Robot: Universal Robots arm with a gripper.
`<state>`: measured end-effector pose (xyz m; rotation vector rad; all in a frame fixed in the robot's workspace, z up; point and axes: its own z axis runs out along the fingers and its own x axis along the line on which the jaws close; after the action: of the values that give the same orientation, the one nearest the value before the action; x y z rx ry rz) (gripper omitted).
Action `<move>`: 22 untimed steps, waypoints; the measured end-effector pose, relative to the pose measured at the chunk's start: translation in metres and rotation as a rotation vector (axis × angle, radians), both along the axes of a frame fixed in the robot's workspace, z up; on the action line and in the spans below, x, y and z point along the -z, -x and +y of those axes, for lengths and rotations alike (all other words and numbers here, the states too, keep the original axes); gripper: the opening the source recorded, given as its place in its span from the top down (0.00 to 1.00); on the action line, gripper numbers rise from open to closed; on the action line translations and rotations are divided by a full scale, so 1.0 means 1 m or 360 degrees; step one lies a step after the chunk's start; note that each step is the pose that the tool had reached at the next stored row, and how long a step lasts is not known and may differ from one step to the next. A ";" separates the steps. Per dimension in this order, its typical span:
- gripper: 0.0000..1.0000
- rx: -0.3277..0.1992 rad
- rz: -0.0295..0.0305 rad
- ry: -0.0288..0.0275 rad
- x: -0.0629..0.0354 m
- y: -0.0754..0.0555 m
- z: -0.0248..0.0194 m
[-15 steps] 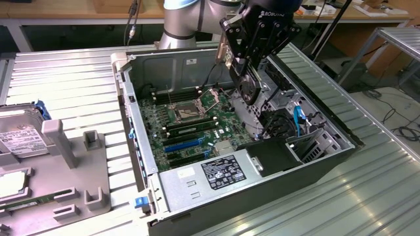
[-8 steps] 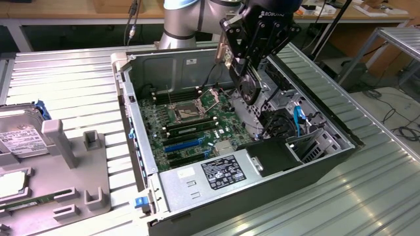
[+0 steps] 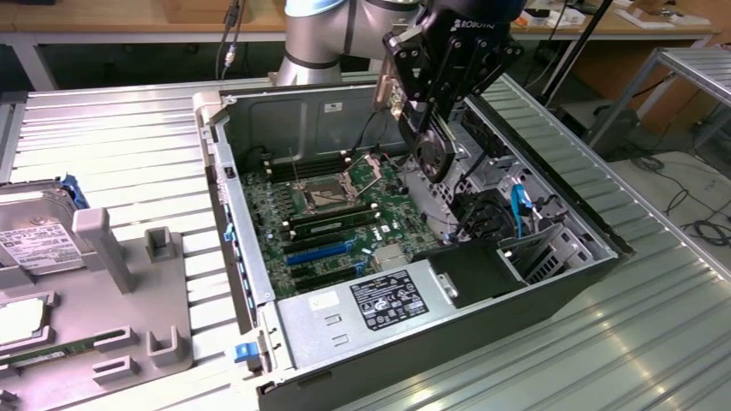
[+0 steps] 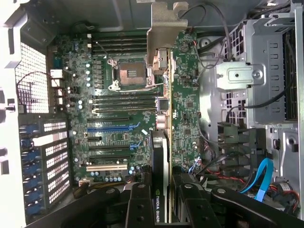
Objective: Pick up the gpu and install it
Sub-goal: 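Insert the gpu into the slot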
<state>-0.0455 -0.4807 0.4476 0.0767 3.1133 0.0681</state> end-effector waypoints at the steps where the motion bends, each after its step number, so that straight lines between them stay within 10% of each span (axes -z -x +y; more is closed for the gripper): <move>1: 0.73 -0.0002 0.00000 0.00000 0.0000 0.000 0.0000; 22: 0.73 -0.0072 0.00000 -0.00001 0.0000 0.000 0.0000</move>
<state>-0.0455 -0.4807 0.4476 0.0062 3.1152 0.0691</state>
